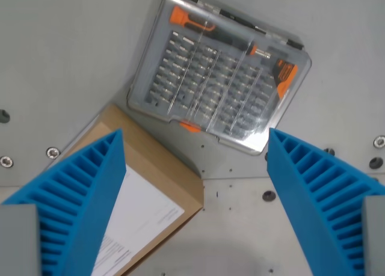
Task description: Move above the white socket
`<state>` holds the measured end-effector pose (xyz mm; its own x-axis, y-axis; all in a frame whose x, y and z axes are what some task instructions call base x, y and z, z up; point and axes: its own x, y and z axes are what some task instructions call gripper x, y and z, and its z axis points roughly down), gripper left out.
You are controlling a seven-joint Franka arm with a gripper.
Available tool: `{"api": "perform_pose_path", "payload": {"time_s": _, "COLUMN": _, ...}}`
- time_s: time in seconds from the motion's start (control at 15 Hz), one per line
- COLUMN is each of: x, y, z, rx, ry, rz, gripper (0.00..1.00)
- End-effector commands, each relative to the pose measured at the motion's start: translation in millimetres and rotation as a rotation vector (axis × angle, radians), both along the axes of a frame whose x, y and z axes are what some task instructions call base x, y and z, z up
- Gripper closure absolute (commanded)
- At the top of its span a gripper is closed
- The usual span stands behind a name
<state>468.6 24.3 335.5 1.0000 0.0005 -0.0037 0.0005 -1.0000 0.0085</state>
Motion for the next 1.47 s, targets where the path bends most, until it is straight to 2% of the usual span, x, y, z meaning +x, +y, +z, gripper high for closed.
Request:
{"api": "perform_pose_path", "payload": {"time_s": 0.07, "x": 12.5, "y": -7.8, "z": -7.4, "rx": -0.006, "ry": -0.012, "rz": 0.089, "gripper": 0.0}}
{"api": "perform_pose_path", "payload": {"time_s": 0.8, "x": 46.6, "y": -20.6, "z": -42.8, "rx": -0.018, "ry": 0.016, "rz": 0.213, "gripper": 0.0}}
{"api": "perform_pose_path", "payload": {"time_s": 1.47, "x": 80.2, "y": -35.1, "z": -86.9, "rx": -0.017, "ry": -0.005, "rz": 0.32, "gripper": 0.0}}
